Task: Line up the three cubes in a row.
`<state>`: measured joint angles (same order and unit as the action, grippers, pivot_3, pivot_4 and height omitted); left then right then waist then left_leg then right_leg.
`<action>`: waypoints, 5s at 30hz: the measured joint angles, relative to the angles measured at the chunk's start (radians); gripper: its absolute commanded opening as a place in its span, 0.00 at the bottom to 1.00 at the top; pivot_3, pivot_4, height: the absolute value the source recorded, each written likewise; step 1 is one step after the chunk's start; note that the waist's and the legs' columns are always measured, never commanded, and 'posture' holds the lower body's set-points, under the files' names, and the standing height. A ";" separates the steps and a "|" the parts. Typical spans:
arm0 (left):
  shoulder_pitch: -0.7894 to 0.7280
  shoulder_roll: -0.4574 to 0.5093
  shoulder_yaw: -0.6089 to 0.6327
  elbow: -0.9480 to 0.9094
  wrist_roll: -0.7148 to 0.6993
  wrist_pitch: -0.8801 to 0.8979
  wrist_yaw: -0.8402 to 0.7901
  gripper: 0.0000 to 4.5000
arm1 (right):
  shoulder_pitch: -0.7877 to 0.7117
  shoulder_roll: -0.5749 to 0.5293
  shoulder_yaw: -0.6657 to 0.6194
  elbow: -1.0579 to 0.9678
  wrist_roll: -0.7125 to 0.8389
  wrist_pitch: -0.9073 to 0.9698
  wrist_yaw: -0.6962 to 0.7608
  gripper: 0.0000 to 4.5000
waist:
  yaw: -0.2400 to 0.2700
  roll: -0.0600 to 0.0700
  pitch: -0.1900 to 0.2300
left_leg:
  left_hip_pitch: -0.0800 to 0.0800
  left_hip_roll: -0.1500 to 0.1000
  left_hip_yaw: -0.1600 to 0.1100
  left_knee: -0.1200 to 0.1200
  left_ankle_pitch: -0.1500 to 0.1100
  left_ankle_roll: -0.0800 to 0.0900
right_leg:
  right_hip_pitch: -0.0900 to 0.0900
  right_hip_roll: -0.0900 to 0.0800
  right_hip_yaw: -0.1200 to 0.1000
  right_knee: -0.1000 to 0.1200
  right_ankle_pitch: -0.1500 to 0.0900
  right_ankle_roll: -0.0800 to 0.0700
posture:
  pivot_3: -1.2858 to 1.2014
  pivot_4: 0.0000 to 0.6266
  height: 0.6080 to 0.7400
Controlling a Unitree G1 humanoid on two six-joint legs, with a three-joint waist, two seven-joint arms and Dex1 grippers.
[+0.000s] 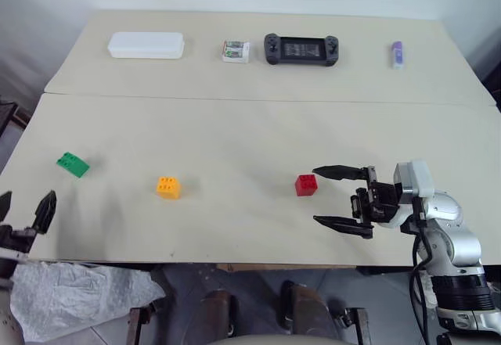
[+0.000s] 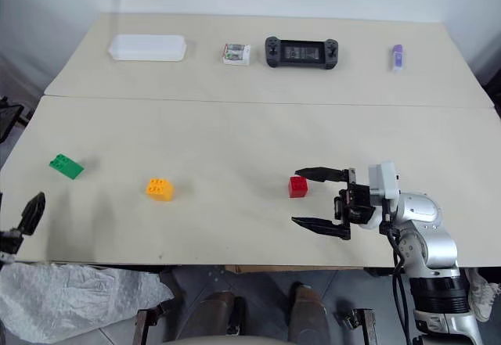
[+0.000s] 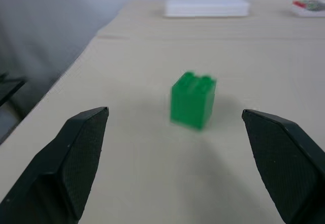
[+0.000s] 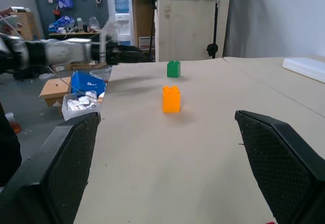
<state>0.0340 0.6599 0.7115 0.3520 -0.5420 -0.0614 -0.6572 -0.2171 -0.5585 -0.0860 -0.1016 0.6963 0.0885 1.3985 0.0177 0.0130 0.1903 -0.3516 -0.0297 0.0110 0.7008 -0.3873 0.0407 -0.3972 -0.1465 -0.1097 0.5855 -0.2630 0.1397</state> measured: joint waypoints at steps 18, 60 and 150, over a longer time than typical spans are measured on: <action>-0.310 0.183 -0.209 0.488 0.143 -0.036 -0.227 0.50 | 0.031 0.024 0.025 -0.104 -0.009 0.039 -0.133 1.00 | -0.020 -0.001 0.000 | 0.000 0.000 0.006 0.000 0.000 0.002 | -0.002 -0.002 -0.016 0.002 0.000 0.000 | 0.52 0.24 1.00; -0.856 -0.228 -0.965 0.303 0.410 0.020 -0.629 0.40 | 0.285 -0.094 -0.238 -0.002 -0.038 -0.053 -0.106 1.00 | 0.010 -0.001 0.000 | -0.003 0.000 0.011 0.014 0.001 0.006 | 0.001 -0.002 -0.011 0.002 0.004 0.007 | 0.52 0.24 1.00; -0.874 -0.072 -0.743 0.625 0.362 -0.301 -0.843 0.33 | 0.172 -0.079 -0.044 -0.105 -0.077 0.043 -0.106 1.00 | 0.009 0.000 0.001 | -0.003 0.001 0.015 0.016 -0.003 0.007 | -0.003 -0.001 -0.012 0.005 0.004 0.004 | 0.52 0.24 1.00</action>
<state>-0.8399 0.5876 -0.0311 0.9770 -0.1804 -0.3628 -1.5007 -0.0449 -0.6380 -0.1295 -0.2065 0.6196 0.1319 1.2923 0.0265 0.0131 0.1915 -0.3547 -0.0290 0.0259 0.7167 -0.3904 0.0476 -0.4004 -0.1479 -0.1214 0.5909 -0.2590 0.1434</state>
